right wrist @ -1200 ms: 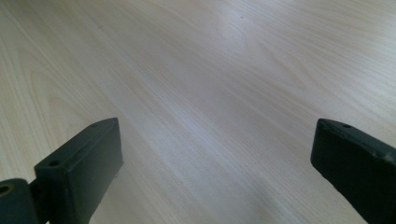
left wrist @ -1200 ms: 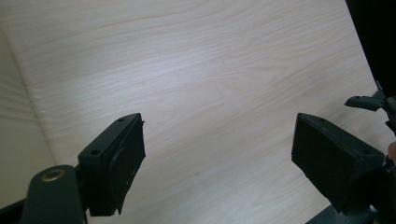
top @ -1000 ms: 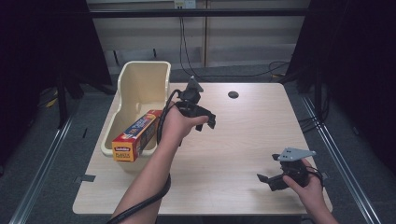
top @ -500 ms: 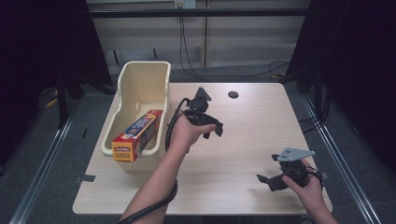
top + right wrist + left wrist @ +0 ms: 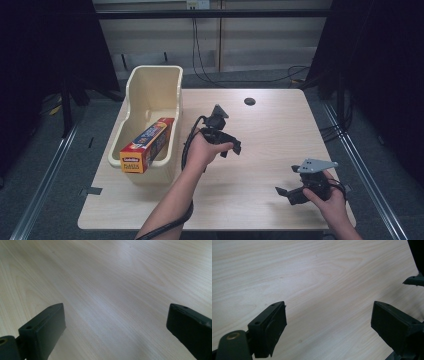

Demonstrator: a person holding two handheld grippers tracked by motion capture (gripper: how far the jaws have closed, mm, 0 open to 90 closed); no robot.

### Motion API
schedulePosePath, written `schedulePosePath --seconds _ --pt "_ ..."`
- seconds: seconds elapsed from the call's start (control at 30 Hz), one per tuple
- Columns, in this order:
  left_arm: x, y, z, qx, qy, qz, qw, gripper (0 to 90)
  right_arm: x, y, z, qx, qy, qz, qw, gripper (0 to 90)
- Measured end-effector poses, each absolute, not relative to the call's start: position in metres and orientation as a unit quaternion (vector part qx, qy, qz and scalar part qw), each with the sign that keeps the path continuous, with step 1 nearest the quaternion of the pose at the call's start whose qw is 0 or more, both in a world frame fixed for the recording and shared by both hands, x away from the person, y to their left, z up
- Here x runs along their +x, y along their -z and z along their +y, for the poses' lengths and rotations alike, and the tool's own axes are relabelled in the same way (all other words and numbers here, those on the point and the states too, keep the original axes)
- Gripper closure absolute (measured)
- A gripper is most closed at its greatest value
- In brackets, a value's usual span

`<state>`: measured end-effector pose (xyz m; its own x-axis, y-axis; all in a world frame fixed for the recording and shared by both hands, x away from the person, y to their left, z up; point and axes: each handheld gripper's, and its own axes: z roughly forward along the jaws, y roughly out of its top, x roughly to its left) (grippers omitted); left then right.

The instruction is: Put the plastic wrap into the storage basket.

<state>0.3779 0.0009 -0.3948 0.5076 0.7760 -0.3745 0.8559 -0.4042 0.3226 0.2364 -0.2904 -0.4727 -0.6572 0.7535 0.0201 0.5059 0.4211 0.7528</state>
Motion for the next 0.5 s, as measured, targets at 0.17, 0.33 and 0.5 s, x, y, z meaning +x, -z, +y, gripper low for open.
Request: schedulePosePath --seconds 0.17,0.33,0.5 --pt "0.375 0.406 0.000 0.838 0.079 0.485 0.239 12.7 0.236 0.473 -0.290 0.380 -0.379 0.828 0.162 2.0" --pt "0.374 0.416 0.003 0.833 0.088 0.487 0.248 11.8 0.236 0.473 -0.291 0.381 -0.379 0.827 0.163 2.0" --pt "0.373 0.423 0.004 0.833 0.090 0.484 0.254 11.0 0.235 0.473 -0.292 0.385 -0.376 0.827 0.164 2.0"
